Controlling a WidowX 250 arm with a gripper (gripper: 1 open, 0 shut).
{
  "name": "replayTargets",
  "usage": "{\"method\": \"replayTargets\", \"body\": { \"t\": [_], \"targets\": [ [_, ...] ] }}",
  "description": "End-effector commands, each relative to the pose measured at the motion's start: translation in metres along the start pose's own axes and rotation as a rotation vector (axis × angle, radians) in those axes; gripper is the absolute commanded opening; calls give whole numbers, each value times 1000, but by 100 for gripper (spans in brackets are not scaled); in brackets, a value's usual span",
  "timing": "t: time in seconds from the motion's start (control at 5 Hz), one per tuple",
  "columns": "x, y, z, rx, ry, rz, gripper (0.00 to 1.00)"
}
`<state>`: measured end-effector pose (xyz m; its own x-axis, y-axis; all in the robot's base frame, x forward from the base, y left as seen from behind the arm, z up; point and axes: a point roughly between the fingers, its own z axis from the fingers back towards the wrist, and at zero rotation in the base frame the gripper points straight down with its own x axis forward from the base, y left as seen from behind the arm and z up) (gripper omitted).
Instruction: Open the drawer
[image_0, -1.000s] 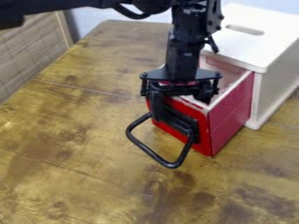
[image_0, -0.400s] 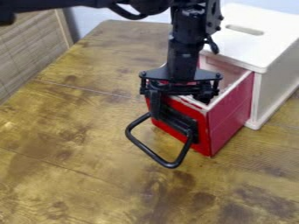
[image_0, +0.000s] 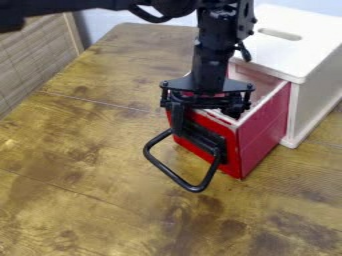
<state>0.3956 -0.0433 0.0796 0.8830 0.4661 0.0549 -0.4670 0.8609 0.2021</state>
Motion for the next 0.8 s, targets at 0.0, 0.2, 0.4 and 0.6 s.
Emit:
{"method": "replayTargets", "body": {
  "t": [0.0,0.2,0.4,0.6],
  "targets": [
    [12,19,-25,67,20,38,100],
    [10,19,-30,80,28,51,100],
    [15,20,-36,93,42,89,100],
    [19,22,-42,107,57,128,100]
  ]
}}
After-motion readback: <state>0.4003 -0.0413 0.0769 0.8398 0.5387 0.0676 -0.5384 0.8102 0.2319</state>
